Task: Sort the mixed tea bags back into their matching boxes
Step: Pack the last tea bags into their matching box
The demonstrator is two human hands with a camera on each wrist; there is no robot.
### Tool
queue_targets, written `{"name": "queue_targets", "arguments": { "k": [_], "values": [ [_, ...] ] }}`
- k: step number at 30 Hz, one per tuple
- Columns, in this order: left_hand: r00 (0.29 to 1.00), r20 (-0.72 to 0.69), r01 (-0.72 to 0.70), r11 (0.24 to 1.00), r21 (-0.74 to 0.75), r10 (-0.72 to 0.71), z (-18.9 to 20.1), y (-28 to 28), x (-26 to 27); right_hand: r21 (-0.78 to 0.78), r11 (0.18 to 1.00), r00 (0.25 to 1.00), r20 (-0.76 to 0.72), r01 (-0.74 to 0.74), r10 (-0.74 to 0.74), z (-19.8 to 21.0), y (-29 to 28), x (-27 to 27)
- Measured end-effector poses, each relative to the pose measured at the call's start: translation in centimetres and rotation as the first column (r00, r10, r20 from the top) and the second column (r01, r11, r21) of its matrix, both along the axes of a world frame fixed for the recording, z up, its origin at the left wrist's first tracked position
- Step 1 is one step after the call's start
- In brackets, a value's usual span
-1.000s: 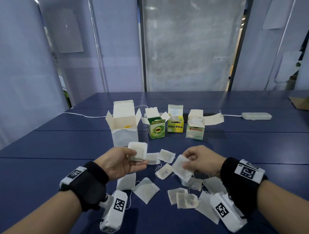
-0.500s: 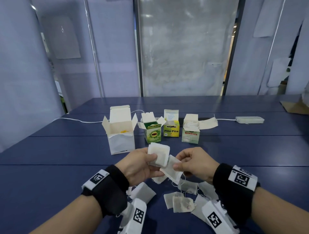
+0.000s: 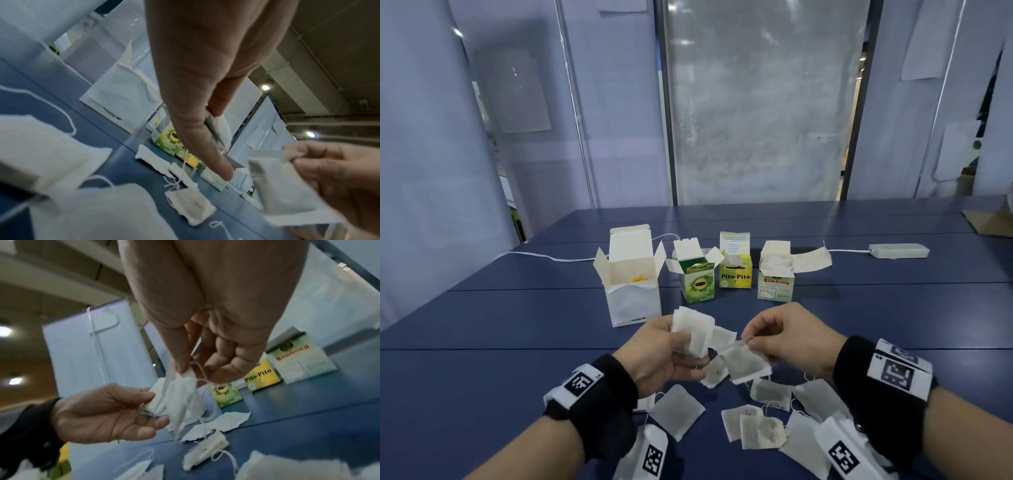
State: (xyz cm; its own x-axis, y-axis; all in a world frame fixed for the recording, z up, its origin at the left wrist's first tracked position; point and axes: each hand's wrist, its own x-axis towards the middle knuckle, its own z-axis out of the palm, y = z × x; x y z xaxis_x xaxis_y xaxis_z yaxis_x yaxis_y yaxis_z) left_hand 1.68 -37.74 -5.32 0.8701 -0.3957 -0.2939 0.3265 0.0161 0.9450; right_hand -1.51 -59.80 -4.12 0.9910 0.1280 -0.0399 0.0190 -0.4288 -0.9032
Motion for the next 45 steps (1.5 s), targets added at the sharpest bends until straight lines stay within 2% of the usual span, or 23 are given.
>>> {"name": "queue_targets", "arguments": {
  "k": [4,9,14,17,23,28,31,33,35,36,39,41,45],
  "values": [
    [0.996,0.005,0.09,0.992,0.085,-0.091,-0.2,-0.2,-0.3,-0.053,0.996,0.996,0.048,-0.073,0.075,1.2,0.9,0.3],
    [0.979,-0.082,0.185,0.983,-0.019,-0.186,-0.2,-0.7,-1.1,-0.172,0.985,0.989,0.14,-0.028,0.052,1.5,3.0,1.7],
    [0.961,-0.036,0.273,0.962,-0.015,-0.273,-0.4,-0.3,-1.6,-0.194,0.981,0.982,0.18,-0.022,0.057,1.1,4.8,2.6],
    [0.964,-0.037,0.261,0.965,-0.02,-0.262,-0.4,0.3,-1.4,-0.173,0.983,0.987,0.134,-0.06,0.084,0.9,4.9,2.6],
    [0.967,-0.098,0.231,0.972,-0.038,-0.234,-0.1,2.4,-1.1,-0.083,0.977,0.98,-0.052,-0.197,0.193,1.0,3.2,2.1],
    [0.962,-0.149,0.215,0.971,-0.104,-0.229,0.8,4.8,-1.2,0.05,0.993,0.987,-0.118,-0.106,0.111,0.7,2.1,2.6],
    [0.974,-0.165,0.135,0.984,-0.119,-0.154,1.3,6.6,-1.2,0.068,0.997,0.991,-0.129,-0.022,0.03,0.6,1.8,3.2],
    [0.981,-0.185,0.026,0.987,-0.157,-0.055,1.4,7.8,-1.2,-0.027,0.997,0.994,-0.082,0.066,-0.068,0.3,1.7,3.7],
    [0.975,-0.212,-0.108,0.97,-0.218,0.061,1.6,8.8,-1.1,-0.272,0.954,0.992,0.035,0.128,-0.123,-0.1,2.0,4.2],
    [0.966,-0.228,-0.174,0.955,-0.242,0.118,1.7,9.3,-1.0,-0.374,0.919,0.992,0.074,0.12,-0.1,-0.3,2.4,4.2],
    [0.931,-0.266,-0.324,0.903,-0.283,0.251,2.1,10.3,-0.5,-0.55,0.831,0.993,0.013,-0.089,0.114,-0.9,4.7,3.4],
    [0.916,-0.267,-0.373,0.881,-0.29,0.3,2.5,10.9,-0.2,-0.622,0.741,0.96,-0.064,-0.252,0.273,-1.5,6.7,2.6],
    [0.908,-0.259,-0.4,0.867,-0.299,0.33,3.1,11.2,0.0,-0.702,0.605,0.902,-0.128,-0.377,0.413,-2.9,9.9,2.1]
  ]
}}
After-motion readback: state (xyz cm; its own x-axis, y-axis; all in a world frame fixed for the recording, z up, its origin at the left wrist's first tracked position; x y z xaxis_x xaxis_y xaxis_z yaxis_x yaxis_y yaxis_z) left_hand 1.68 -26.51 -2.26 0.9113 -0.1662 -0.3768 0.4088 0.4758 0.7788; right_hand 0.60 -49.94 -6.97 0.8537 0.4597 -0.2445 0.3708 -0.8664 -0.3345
